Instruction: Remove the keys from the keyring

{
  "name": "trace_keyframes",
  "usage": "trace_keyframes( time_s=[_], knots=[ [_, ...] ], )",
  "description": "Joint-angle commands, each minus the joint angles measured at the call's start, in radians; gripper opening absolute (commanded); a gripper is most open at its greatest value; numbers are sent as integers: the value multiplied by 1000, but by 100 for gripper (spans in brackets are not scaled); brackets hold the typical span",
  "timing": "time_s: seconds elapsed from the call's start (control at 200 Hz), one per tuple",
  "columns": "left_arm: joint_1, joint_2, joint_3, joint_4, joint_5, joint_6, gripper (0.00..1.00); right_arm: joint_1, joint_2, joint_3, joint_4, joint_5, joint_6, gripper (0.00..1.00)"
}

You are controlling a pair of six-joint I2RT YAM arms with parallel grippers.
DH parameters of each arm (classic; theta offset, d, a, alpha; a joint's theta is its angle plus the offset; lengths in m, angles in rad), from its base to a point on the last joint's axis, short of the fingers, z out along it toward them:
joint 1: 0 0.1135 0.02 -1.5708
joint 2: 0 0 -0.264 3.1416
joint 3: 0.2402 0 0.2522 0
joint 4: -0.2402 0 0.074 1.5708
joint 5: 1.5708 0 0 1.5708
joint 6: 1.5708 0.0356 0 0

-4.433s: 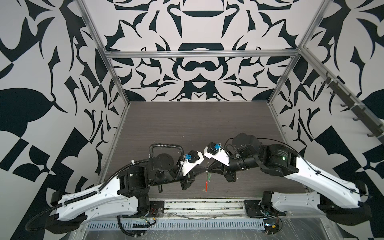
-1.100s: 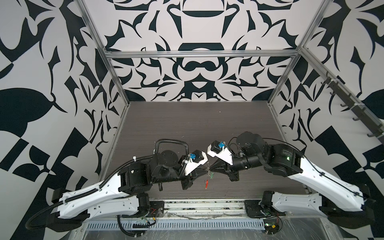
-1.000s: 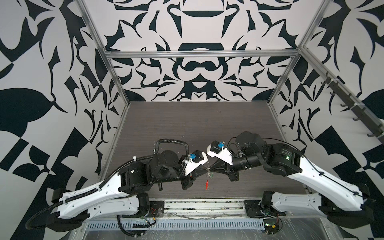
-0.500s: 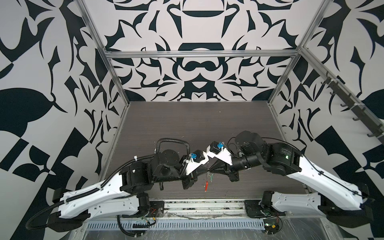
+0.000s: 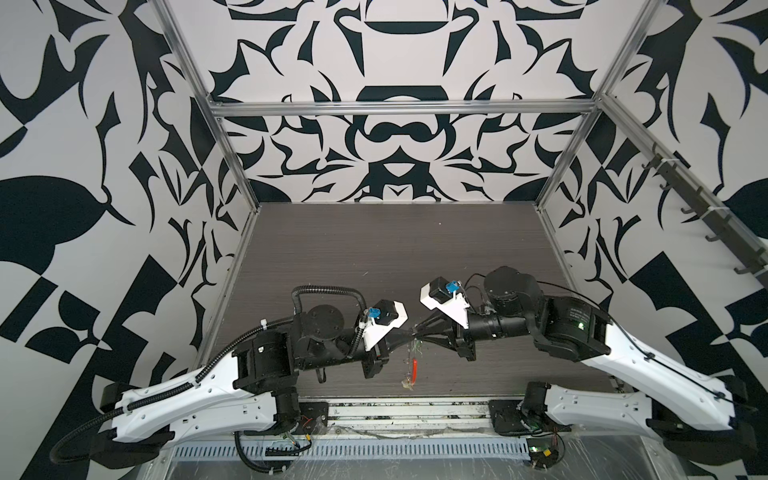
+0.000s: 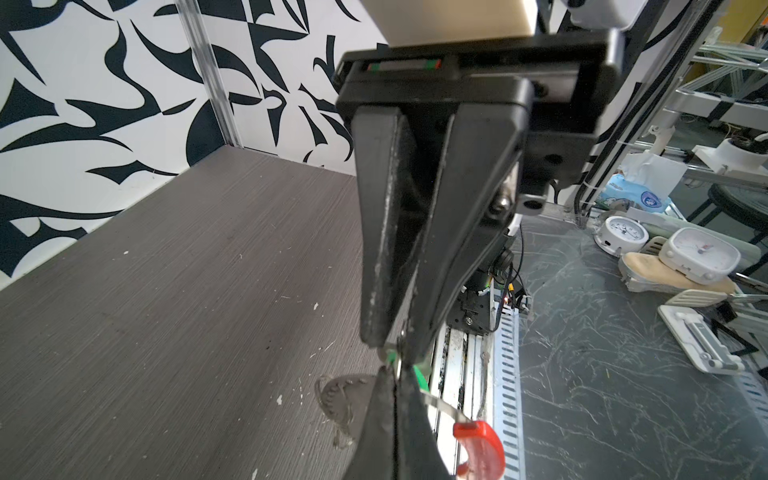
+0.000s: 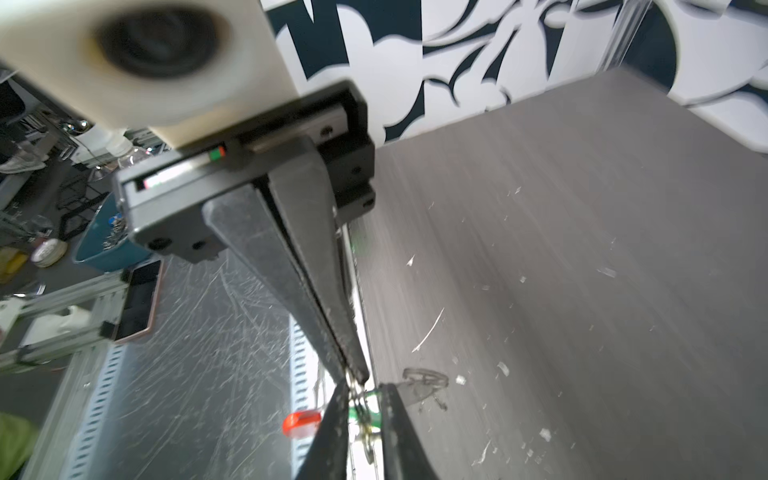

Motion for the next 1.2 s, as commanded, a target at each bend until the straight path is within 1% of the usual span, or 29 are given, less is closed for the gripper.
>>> trace_keyframes(
  time_s=[0.0,0.19,0.42,0.57,0.635,0.735,0.83,1.02,1.135,1.195],
  knots=[
    [-2,-23,-19,99,-15,-7,0,-2,-31,-34,148,10,33,24],
    [-2,-62,-50,139,-49,-17,0,-2,-83,-117,232,-4,67,33],
    [-2,-106,-92,210,-67,-21,0,-3,-142,-222,354,-11,105,33],
    [-2,-120,-114,249,-69,-21,0,-5,-161,-259,429,-22,121,32],
    [-3,-122,-116,253,-70,-21,0,-6,-164,-267,447,-22,123,33],
    [-2,-121,-116,253,-68,-21,0,-6,-176,-272,465,-10,123,38],
    [-2,-118,-117,249,-61,-19,0,-8,-191,-268,470,0,119,40],
    [-2,-103,-107,242,-47,-19,0,-10,-178,-251,479,-14,121,40],
    [-2,-104,-111,250,-46,-19,0,-10,-165,-251,497,-31,126,36],
    [-2,-106,-113,253,-51,-19,0,-10,-161,-251,506,-43,128,32]
  ],
)
